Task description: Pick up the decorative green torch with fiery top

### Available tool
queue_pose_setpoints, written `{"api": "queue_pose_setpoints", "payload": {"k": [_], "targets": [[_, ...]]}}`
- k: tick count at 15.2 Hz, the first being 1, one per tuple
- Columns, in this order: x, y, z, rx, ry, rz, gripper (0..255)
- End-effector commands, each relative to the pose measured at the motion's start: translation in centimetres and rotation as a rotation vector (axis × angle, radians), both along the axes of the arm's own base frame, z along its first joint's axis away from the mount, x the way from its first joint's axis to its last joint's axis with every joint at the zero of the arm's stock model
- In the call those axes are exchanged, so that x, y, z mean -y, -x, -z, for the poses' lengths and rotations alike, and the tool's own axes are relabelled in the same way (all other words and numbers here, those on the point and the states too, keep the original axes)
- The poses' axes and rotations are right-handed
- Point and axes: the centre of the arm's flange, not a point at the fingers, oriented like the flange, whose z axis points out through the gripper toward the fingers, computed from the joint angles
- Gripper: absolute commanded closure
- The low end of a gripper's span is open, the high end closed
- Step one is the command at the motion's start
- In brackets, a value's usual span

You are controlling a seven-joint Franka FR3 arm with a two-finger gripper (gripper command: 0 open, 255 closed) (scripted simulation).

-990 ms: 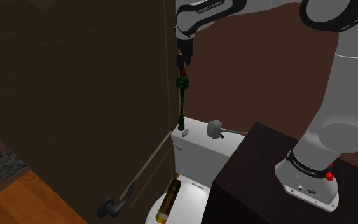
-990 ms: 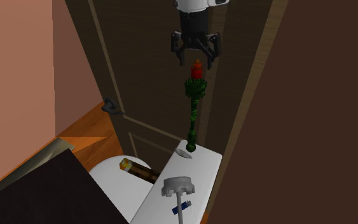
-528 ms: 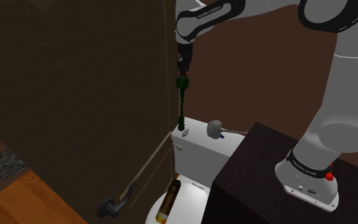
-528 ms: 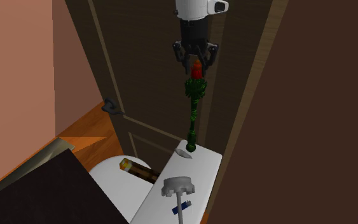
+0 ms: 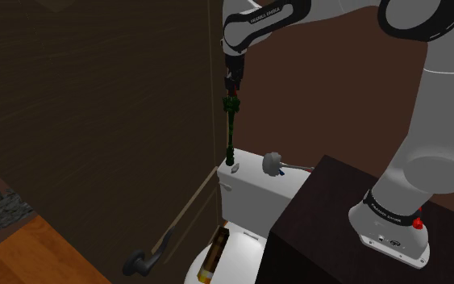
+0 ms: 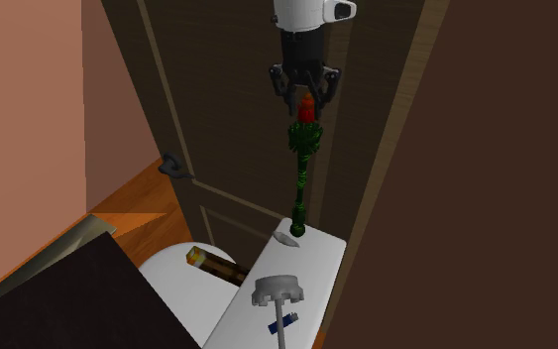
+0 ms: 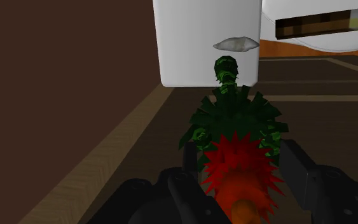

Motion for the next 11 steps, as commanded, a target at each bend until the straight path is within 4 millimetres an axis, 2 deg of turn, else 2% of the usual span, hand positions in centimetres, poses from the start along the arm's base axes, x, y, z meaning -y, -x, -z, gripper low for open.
{"api": "queue_pose_setpoints", "payload": {"k": [1,11], "targets": [[0.0,0.0,-0.5,-0.001,0.000,0.000,255],[0.0,0.0,-5.8,-0.001,0.000,0.000,255]]}}
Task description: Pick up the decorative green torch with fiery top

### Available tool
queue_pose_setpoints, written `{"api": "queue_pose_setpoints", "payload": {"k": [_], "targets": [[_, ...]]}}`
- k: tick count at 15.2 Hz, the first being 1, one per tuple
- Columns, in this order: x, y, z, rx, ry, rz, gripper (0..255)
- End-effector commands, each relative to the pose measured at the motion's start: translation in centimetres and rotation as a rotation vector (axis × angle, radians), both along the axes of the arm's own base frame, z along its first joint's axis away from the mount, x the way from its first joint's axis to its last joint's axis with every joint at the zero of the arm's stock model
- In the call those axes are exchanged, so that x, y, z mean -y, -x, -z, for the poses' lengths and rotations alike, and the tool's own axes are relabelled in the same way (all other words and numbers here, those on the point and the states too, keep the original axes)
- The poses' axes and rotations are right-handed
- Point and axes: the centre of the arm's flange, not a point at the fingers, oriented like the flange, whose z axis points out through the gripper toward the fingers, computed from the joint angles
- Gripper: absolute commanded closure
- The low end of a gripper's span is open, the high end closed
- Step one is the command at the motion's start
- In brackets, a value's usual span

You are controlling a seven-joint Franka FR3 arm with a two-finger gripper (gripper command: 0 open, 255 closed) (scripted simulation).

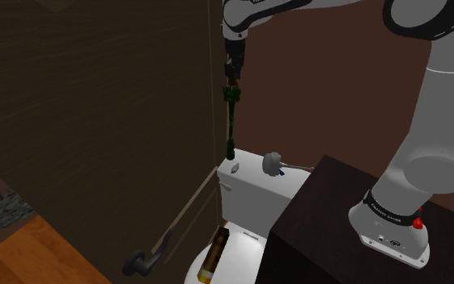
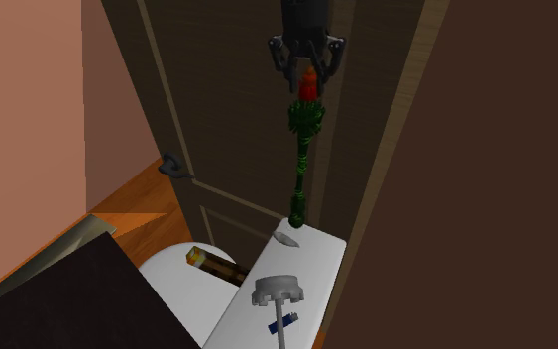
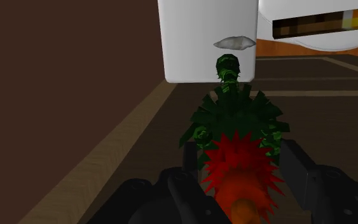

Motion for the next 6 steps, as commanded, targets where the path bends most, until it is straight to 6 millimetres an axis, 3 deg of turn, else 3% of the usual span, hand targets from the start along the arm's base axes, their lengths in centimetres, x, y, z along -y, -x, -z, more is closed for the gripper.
{"api": "queue_pose_setpoints", "payload": {"k": [1,6], "targets": [[0.0,0.0,-1.1,0.001,0.000,0.000,255],[0.0,0.0,-2.7,0.001,0.000,0.000,255]]}}
